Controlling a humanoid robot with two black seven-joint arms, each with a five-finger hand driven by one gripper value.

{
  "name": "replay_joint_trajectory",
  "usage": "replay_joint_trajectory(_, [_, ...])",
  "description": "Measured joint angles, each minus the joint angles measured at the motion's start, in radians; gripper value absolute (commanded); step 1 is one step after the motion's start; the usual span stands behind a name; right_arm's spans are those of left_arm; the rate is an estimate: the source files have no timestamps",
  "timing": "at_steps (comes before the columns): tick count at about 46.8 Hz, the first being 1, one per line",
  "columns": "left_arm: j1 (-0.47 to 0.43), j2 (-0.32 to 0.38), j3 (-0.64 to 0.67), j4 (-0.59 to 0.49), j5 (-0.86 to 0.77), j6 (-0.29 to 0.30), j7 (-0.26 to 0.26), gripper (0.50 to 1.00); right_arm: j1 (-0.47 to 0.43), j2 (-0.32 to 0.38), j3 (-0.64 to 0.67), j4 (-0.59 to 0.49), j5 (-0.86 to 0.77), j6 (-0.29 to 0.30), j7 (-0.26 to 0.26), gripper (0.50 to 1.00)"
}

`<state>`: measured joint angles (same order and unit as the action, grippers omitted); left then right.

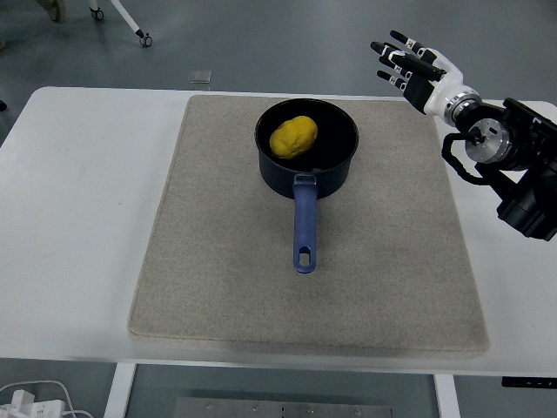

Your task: Put the potato in the blue pot

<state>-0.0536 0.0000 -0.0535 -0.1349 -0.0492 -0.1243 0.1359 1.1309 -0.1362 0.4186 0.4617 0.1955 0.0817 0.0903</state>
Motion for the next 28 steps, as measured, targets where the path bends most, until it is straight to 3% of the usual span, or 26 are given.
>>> replay_joint_trajectory(28, [0.000, 0.000, 0.000, 0.000, 0.000, 0.002, 0.000, 0.999, -0.046, 0.007, 0.027, -0.002, -0.007, -0.005, 0.047, 0.921])
